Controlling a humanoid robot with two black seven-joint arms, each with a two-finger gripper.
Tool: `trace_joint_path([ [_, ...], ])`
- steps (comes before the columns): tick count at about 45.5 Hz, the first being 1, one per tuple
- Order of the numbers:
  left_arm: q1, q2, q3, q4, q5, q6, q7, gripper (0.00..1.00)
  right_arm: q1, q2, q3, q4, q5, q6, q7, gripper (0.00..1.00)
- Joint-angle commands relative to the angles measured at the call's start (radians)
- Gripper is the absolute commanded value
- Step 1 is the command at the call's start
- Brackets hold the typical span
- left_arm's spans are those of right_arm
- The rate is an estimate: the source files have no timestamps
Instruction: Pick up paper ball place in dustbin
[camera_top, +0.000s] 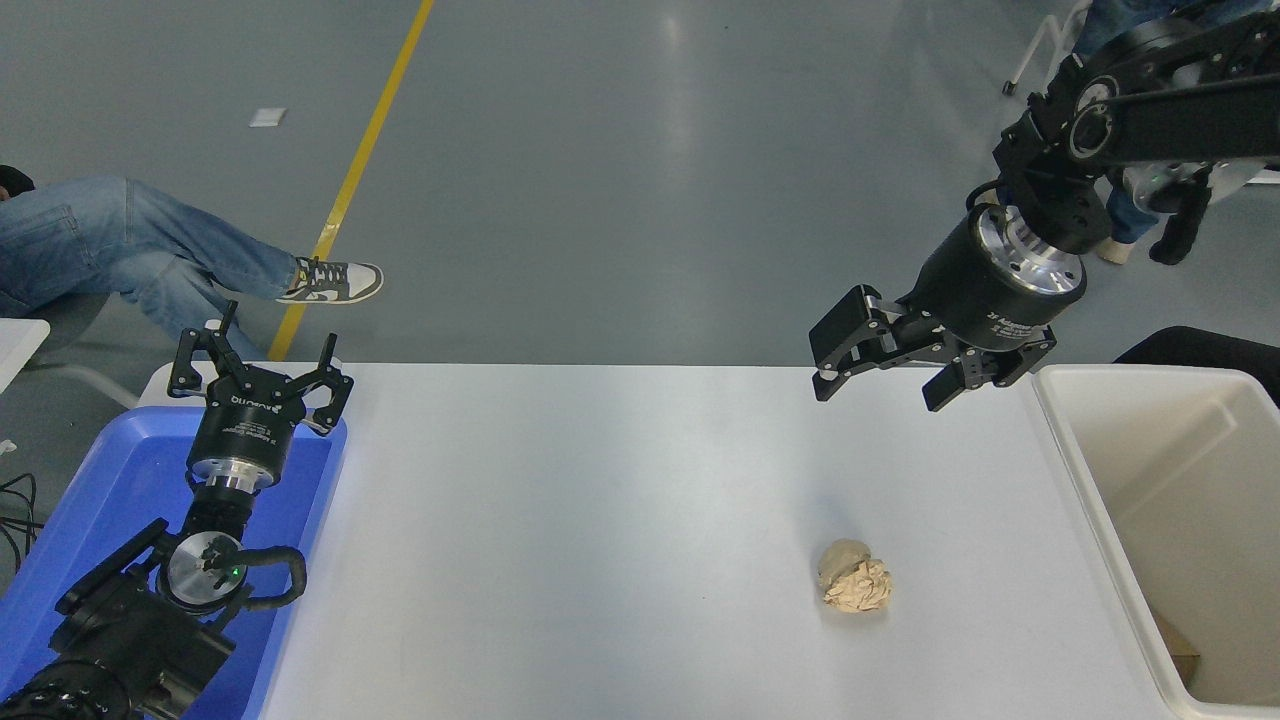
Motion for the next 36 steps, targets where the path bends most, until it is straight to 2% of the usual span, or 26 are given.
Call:
trace_joint_path([
  [1,0.0,-0.002,-0.006,0.0,0.0,-0.001,0.004,1.0,0.003,-0.002,-0.006,0.004,0.001,0.004,-0.008,1.0],
  [9,0.0,0.0,-0.001,0.0,0.0,0.001,0.0,1.0,-0.041,0.02,0.007,-0.006,-0.002,0.001,-0.006,1.0],
  [14,0.0,0.0,-0.001,0.0,0.0,-0.001,0.0,1.0,-0.107,0.055,0.008,-0.024,-0.008,-0.11,-0.005,1.0],
  [28,0.0,0.0,-0.001,0.0,0.0,0.001,0.0,1.0,-0.333,0.086,0.048,-0.102,-0.079,-0.182,-0.002,1.0],
  [36,0.0,0.0,-0.001,0.0,0.0,0.001,0.0,1.0,-0.472,0.087,0.065,-0.19,-0.166,-0.188,-0.002,1.0],
])
